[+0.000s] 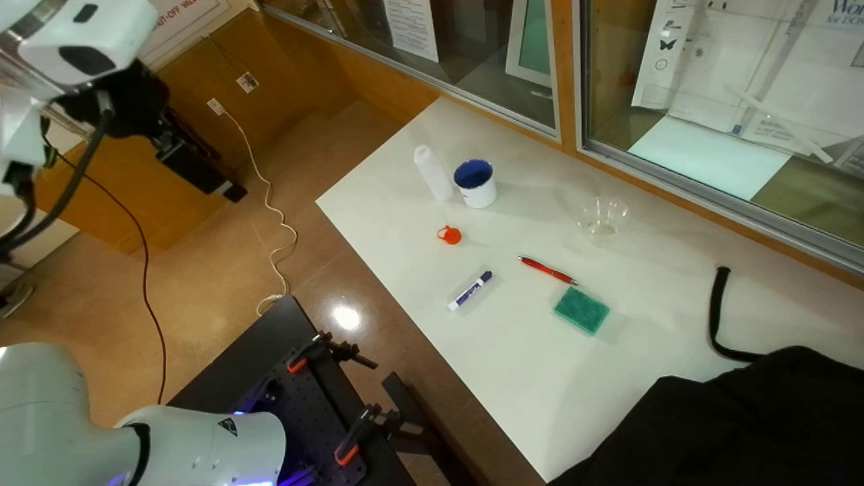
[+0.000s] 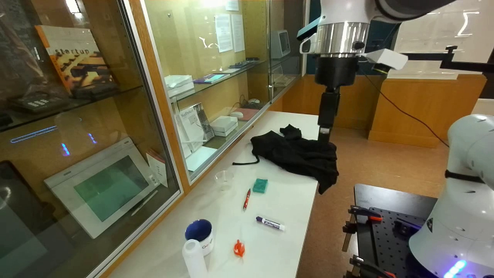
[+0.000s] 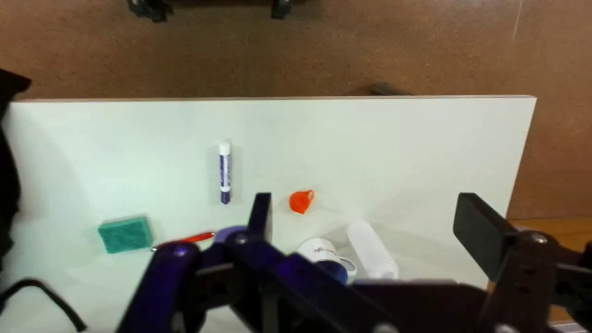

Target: Move the white bottle to the right

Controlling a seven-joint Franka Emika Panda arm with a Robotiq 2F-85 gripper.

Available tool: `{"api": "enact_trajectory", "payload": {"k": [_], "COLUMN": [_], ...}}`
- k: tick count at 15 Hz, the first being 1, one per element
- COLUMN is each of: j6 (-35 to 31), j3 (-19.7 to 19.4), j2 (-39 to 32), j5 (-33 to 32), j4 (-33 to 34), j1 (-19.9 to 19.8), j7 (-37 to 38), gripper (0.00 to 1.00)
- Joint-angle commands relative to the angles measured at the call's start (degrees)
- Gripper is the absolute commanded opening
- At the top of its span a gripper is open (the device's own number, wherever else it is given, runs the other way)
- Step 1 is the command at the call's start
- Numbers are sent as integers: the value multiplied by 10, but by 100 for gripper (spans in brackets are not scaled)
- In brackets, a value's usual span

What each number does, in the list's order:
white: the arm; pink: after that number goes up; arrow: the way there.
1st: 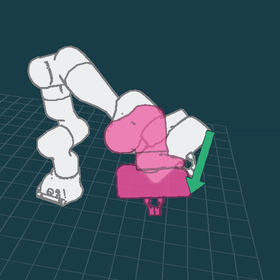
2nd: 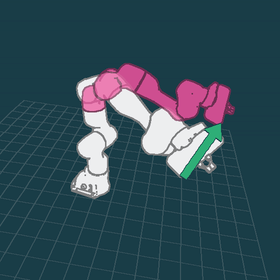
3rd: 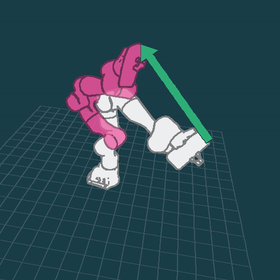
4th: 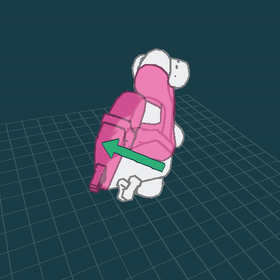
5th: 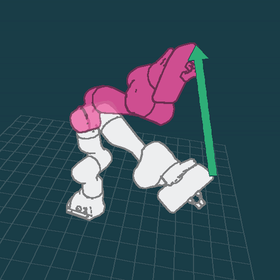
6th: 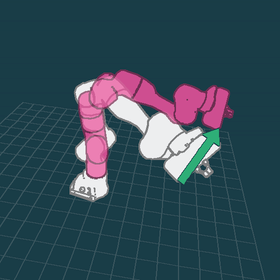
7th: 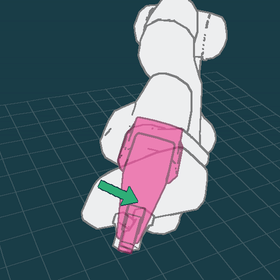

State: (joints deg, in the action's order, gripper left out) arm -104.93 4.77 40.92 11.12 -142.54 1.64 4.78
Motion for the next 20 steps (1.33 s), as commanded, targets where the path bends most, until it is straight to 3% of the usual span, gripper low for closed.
{"api": "enact_trajectory", "payload": {"k": [1, 7, 14, 20], "j6": [-100, -252, -248, -377], "j3": [18, 47, 36, 32], "j2": [-67, -160, -166, -276], "j5": [57, 116, 108, 165], "j4": [5, 7, 6, 22], "j1": [31, 74, 78, 91], "j7": [19, 42, 30, 15], "gripper": [100, 100, 100, 100]}}
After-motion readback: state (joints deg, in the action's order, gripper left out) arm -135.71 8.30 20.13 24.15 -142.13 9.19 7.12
